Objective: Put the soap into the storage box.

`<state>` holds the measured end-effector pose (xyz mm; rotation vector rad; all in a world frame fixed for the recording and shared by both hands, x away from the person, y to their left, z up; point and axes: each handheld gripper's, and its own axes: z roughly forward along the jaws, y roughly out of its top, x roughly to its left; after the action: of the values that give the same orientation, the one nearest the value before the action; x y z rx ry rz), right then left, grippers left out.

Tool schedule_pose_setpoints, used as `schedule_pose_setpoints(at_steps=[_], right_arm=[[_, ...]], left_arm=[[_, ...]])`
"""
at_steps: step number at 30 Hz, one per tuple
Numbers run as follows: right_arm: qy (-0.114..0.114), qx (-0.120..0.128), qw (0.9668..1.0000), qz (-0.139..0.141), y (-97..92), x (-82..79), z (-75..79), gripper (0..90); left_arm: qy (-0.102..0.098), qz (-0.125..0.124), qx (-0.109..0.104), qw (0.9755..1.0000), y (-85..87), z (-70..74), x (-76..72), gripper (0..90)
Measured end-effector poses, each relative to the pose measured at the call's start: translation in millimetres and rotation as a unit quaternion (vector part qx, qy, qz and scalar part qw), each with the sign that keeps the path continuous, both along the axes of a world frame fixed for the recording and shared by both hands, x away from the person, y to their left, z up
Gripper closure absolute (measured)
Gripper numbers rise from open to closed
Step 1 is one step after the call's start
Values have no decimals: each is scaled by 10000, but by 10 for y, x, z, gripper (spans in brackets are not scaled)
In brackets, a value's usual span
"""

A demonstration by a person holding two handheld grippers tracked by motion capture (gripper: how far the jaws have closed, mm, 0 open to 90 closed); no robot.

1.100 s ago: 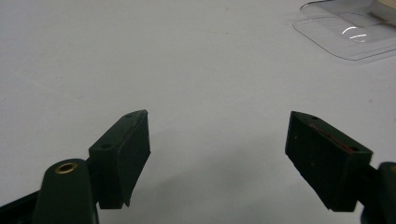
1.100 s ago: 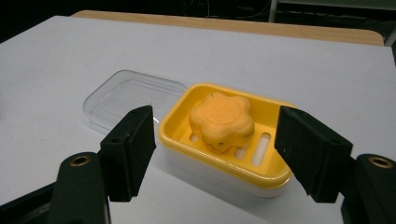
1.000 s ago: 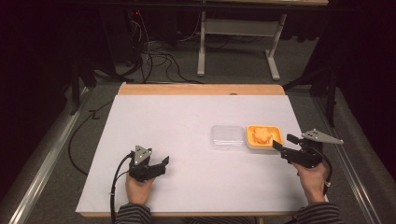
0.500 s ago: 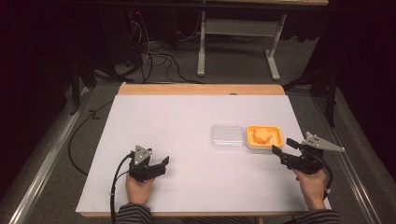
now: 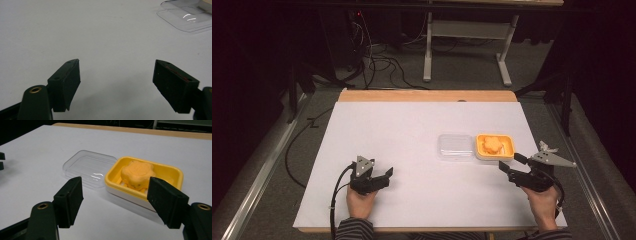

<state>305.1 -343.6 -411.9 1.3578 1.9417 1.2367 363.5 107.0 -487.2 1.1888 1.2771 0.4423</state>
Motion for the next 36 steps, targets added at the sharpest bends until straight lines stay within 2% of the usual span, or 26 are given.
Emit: schedule_pose_setpoints(at_steps=[7,14,16,22,30,36], right_arm=[[87,33,9999,115,90,-4,-26,294],[147,-35,9997,209,163,8,-58,302],[233,9,9994,241,191,15,-80,313],[297,30,9991,294,223,32,-137,317],[361,-38,9988,316,276,62,-187,317],[431,-181,9985,284,317,102,-229,326]], left_arm=[[0,1,0,10000,0,-1,2,228],[-2,0,0,10000,0,-1,1,228],[-2,-2,-5,10000,1,0,0,228],[-6,-3,-7,10000,0,0,-1,228],[-11,-3,-4,10000,1,0,-3,227],[-14,-2,-6,10000,1,1,-3,227]])
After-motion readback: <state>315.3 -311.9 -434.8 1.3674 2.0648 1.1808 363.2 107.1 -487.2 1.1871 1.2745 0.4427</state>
